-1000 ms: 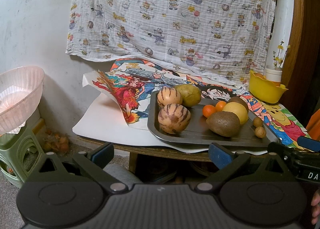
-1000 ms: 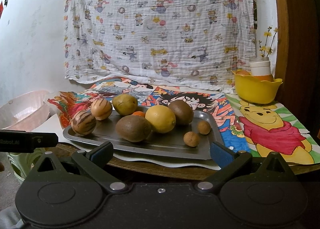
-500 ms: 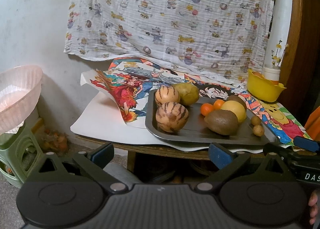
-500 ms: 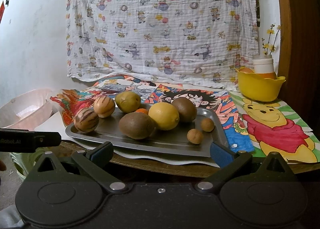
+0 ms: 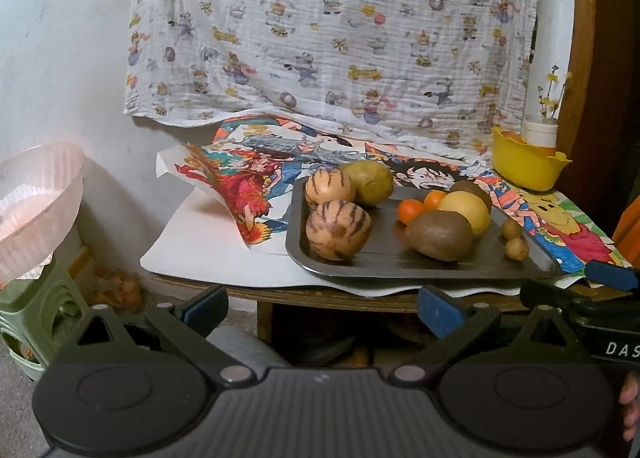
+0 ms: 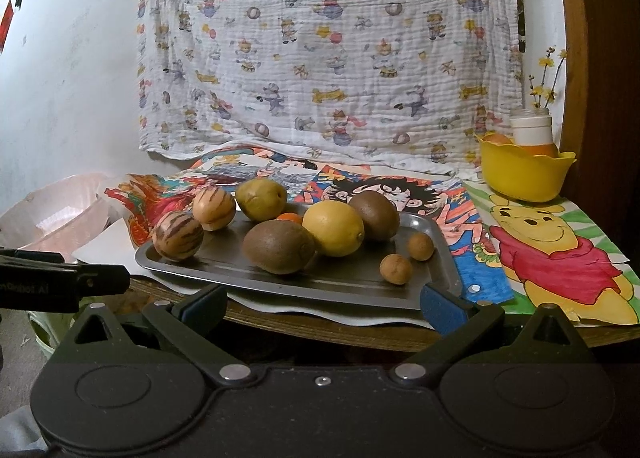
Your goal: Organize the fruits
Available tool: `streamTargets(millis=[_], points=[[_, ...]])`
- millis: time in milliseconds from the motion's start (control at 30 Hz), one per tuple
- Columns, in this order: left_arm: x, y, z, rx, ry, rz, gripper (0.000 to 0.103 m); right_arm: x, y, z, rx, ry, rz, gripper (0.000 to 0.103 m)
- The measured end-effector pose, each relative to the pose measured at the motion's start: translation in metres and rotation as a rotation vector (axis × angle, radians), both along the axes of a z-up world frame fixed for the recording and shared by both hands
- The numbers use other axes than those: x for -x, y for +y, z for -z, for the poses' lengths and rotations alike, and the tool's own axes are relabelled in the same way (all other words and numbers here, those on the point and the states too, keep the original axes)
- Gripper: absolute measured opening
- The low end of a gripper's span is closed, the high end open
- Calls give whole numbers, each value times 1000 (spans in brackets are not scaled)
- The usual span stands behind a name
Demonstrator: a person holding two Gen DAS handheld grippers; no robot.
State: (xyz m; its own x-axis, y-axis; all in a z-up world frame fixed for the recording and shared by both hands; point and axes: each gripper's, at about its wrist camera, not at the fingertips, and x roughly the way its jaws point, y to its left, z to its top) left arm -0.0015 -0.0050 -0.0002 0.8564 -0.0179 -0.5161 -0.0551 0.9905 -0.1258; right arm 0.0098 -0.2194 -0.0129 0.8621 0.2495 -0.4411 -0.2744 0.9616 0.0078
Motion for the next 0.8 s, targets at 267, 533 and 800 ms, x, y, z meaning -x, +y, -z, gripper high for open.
streamTargets(millis=[267, 533, 800], points=[[1, 0, 0, 9, 1, 7, 102, 0, 0, 0, 0, 1, -7, 102], [1, 1, 1, 13, 1, 8, 102, 1, 2, 0, 5, 1, -22, 102], [2, -1, 0, 15, -3, 10, 102, 1, 4, -1, 7, 1, -26, 102]])
